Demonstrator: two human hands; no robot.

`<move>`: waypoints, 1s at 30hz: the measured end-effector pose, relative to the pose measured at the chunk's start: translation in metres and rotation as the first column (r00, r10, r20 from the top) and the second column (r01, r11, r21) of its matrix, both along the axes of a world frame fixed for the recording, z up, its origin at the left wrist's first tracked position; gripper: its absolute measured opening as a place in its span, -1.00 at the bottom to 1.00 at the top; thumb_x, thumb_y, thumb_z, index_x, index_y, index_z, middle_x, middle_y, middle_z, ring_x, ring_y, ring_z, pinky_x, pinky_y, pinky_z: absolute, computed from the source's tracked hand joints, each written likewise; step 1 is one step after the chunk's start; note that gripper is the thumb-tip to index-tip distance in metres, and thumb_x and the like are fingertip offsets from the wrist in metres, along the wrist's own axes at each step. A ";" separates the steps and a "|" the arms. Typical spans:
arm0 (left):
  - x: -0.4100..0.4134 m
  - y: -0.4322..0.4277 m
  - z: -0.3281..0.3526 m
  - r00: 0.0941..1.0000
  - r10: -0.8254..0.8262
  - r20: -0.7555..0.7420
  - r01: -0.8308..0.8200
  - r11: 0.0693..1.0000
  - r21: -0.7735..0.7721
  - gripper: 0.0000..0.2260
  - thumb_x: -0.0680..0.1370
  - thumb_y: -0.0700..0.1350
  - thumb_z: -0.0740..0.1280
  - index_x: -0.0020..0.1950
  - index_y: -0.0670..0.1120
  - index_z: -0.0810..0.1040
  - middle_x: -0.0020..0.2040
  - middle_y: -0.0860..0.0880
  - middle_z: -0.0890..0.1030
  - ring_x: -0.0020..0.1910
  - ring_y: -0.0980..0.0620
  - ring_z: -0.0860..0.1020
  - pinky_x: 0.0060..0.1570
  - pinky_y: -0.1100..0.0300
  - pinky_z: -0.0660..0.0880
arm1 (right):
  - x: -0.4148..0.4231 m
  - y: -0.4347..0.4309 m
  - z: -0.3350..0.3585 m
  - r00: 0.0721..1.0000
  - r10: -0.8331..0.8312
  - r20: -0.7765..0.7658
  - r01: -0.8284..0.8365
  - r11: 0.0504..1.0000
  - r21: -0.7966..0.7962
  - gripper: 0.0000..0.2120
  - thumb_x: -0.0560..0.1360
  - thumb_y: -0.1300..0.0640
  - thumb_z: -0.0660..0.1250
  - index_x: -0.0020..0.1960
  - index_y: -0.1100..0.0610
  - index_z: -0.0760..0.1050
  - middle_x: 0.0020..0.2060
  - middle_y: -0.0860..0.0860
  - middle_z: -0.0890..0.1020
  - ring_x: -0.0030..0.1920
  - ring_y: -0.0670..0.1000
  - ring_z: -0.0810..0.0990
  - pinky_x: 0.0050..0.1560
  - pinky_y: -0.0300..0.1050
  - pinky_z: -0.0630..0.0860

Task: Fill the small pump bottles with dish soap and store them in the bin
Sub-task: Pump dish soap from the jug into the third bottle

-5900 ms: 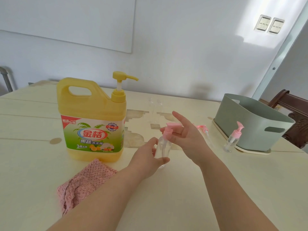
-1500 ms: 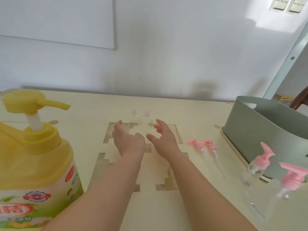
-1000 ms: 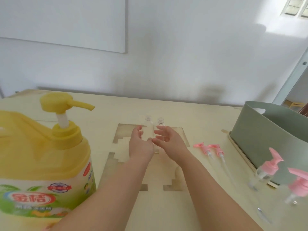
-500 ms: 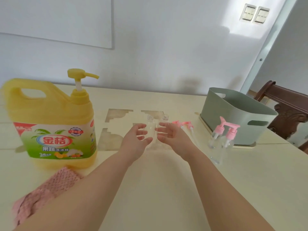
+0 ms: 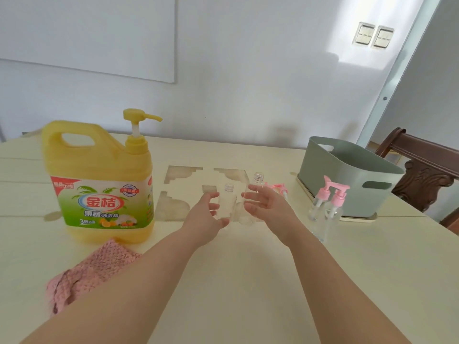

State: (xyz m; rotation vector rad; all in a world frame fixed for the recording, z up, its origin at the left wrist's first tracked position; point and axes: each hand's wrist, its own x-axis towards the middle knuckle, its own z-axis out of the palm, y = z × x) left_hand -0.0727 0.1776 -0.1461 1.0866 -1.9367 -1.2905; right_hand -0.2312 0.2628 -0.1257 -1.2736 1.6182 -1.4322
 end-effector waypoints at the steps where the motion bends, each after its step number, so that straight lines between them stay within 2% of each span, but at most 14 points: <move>1: 0.002 0.000 0.001 1.000 -0.003 0.012 0.003 1.000 0.001 -0.42 0.46 -0.21 0.43 0.40 0.04 0.27 0.18 0.02 0.49 0.14 0.07 0.47 0.03 0.23 0.38 | 0.002 0.001 0.003 1.000 -0.005 -0.011 0.005 1.000 -0.007 -0.56 0.49 0.24 0.42 0.31 0.02 0.42 0.18 -0.01 0.59 0.17 -0.07 0.59 0.11 -0.18 0.53; 4: 0.011 0.002 0.005 0.998 0.039 0.042 -0.038 0.999 -0.035 -0.43 0.48 -0.24 0.38 0.41 0.03 0.26 0.22 0.02 0.47 0.16 0.07 0.46 0.04 0.23 0.38 | 0.012 0.005 0.014 0.999 -0.018 -0.043 0.016 0.999 -0.049 -0.61 0.48 0.18 0.43 0.21 -0.13 0.46 0.17 -0.04 0.57 0.13 -0.08 0.61 0.13 -0.15 0.51; 6: 0.022 0.006 0.013 0.989 0.146 -0.011 -0.146 0.980 -0.138 -0.56 0.50 -0.26 0.29 0.33 0.04 0.35 0.17 0.05 0.50 0.11 0.09 0.49 -0.01 0.25 0.40 | 0.024 0.006 0.023 0.998 -0.014 -0.056 0.009 0.996 -0.087 -0.65 0.48 0.16 0.43 0.15 -0.20 0.46 0.13 -0.05 0.56 0.08 -0.09 0.62 0.08 -0.18 0.50; 10: 0.051 0.016 0.049 0.941 0.273 -0.201 -0.325 0.896 -0.302 -0.73 0.51 -0.29 0.19 0.07 0.06 0.47 -0.03 0.14 0.56 -0.06 0.14 0.52 -0.19 0.35 0.42 | 0.056 -0.001 0.037 0.995 0.061 -0.082 -0.071 0.990 -0.126 -0.63 0.47 0.15 0.44 0.19 -0.17 0.46 0.03 -0.07 0.56 0.01 -0.13 0.63 0.03 -0.18 0.53; 13: 0.078 0.021 0.084 0.915 0.298 -0.272 -0.392 0.815 -0.426 -0.75 0.50 -0.28 0.20 0.00 0.05 0.50 -0.11 0.17 0.57 -0.19 0.23 0.51 -0.23 0.45 0.37 | 0.082 -0.013 0.042 0.991 0.108 -0.076 -0.118 0.984 -0.132 -0.56 0.45 0.16 0.47 0.25 -0.07 0.41 -0.01 -0.07 0.57 0.01 -0.07 0.64 0.12 0.01 0.52; 16: 0.104 0.021 0.115 0.896 0.291 -0.334 -0.433 0.736 -0.520 -0.77 0.49 -0.27 0.20 -0.05 0.05 0.52 -0.14 0.15 0.58 -0.29 0.19 0.51 -0.22 0.39 0.42 | 0.101 -0.024 0.045 0.989 0.127 -0.076 -0.137 0.980 -0.146 -0.55 0.42 0.11 0.49 0.21 -0.07 0.37 -0.02 -0.05 0.59 -0.04 -0.06 0.65 0.09 0.02 0.51; 19: 0.126 0.016 0.138 0.869 0.304 -0.391 -0.489 0.651 -0.581 -0.78 0.51 -0.25 0.20 -0.06 0.03 0.55 -0.10 0.16 0.58 -0.26 0.18 0.50 -0.19 0.35 0.44 | 0.114 -0.032 0.048 0.986 0.139 -0.097 -0.153 0.977 -0.150 -0.61 0.43 0.09 0.48 0.15 -0.14 0.39 -0.03 -0.06 0.61 -0.04 -0.05 0.65 0.07 0.04 0.52; 21: 0.137 0.005 0.150 0.857 0.329 -0.396 -0.513 0.608 -0.606 -0.79 0.53 -0.24 0.20 -0.03 0.02 0.57 -0.06 0.16 0.56 -0.21 0.20 0.49 -0.14 0.35 0.42 | 0.121 -0.036 0.052 0.986 0.128 -0.109 -0.144 0.977 -0.159 -0.64 0.45 0.09 0.46 0.14 -0.17 0.40 -0.01 -0.07 0.61 -0.03 -0.05 0.64 -0.01 -0.06 0.52; 24: 0.140 -0.017 0.165 0.881 0.361 -0.305 -0.472 0.640 -0.606 -0.82 0.54 -0.19 0.23 0.05 0.01 0.57 0.00 0.12 0.56 -0.11 0.19 0.49 -0.09 0.35 0.38 | 0.129 -0.039 0.062 0.989 0.080 -0.122 -0.101 0.979 -0.179 -0.63 0.48 0.08 0.43 0.20 -0.16 0.40 0.02 -0.08 0.60 -0.02 -0.10 0.63 -0.13 -0.29 0.44; 26: 0.138 -0.028 0.173 0.916 0.342 -0.209 -0.400 0.732 -0.552 -0.85 0.56 -0.12 0.25 0.05 0.01 0.58 -0.05 0.13 0.57 -0.17 0.22 0.49 -0.21 0.42 0.34 | 0.132 -0.042 0.069 0.990 0.043 -0.131 -0.066 0.981 -0.180 -0.60 0.50 0.06 0.41 0.28 -0.14 0.38 0.04 -0.10 0.58 -0.01 -0.15 0.61 -0.27 -0.43 0.42; 30: 0.133 -0.041 0.187 0.967 0.246 -0.067 -0.250 0.858 -0.449 -0.89 0.55 -0.03 0.32 -0.06 -0.01 0.62 -0.17 0.14 0.58 -0.23 0.26 0.46 -0.31 0.40 0.29 | 0.134 -0.046 0.077 0.988 0.014 -0.151 -0.043 0.981 -0.189 -0.55 0.52 0.06 0.38 0.36 -0.10 0.36 0.08 -0.10 0.56 -0.03 -0.21 0.58 -0.39 -0.48 0.40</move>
